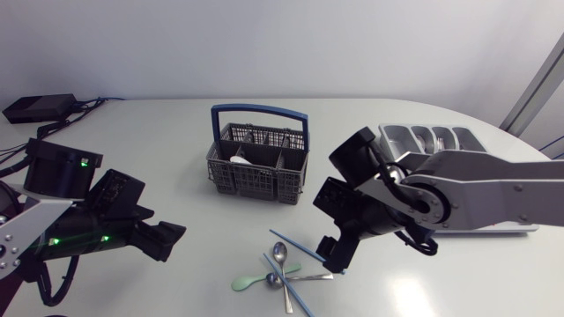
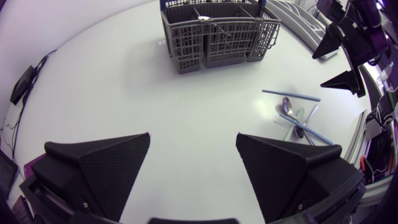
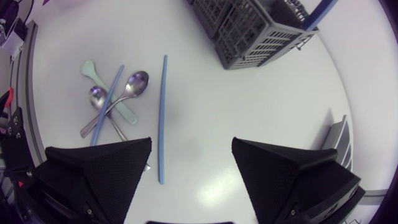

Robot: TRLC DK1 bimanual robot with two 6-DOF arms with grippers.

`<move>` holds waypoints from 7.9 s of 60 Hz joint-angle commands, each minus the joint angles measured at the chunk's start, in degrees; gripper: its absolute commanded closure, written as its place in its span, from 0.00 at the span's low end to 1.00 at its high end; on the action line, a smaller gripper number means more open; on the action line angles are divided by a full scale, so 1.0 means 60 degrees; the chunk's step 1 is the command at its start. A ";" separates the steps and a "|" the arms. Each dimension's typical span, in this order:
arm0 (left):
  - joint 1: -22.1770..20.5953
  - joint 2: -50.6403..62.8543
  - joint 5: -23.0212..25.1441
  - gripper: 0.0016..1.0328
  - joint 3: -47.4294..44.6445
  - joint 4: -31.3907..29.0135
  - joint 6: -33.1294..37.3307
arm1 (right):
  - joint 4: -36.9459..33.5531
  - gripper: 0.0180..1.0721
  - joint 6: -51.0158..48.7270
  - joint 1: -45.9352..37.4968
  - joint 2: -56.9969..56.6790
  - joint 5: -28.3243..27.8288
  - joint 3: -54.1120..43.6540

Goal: Unload the cutlery basket into the drawer organizer.

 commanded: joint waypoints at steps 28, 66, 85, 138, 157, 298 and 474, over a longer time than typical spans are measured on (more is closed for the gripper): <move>-0.0562 -0.0481 0.1990 0.07 -0.0644 -0.0916 0.2078 | -0.0306 0.63 -0.1595 -0.0045 0.2005 -0.1249 0.0522; -0.2159 -0.0276 0.2430 0.11 -0.0688 -0.2000 0.5301 | -0.0950 0.81 -0.2137 -0.0192 0.3250 -0.1454 0.0932; -0.2115 0.0339 0.3016 0.11 -0.0322 -0.2528 0.5755 | -0.1361 0.89 -0.2283 -0.0382 0.2620 -0.1938 0.0888; -0.1822 0.0412 0.3074 0.11 0.0000 -0.2528 0.5374 | -0.1595 0.88 -0.0364 -0.8644 0.2122 -0.3534 0.3158; -0.1734 0.0486 0.3074 0.11 0.0103 -0.1722 0.4627 | -0.0570 0.87 0.0998 -0.8937 0.3953 -0.2787 0.3686; -0.2144 0.1028 0.3060 0.11 0.0015 -0.1004 0.4070 | -0.1331 0.56 0.1921 0.2489 0.2518 -0.1791 0.0668; -0.2276 0.1540 0.2986 0.11 0.0044 -0.0506 0.3851 | -0.3236 0.17 0.4587 0.0746 0.0789 -0.1894 0.1518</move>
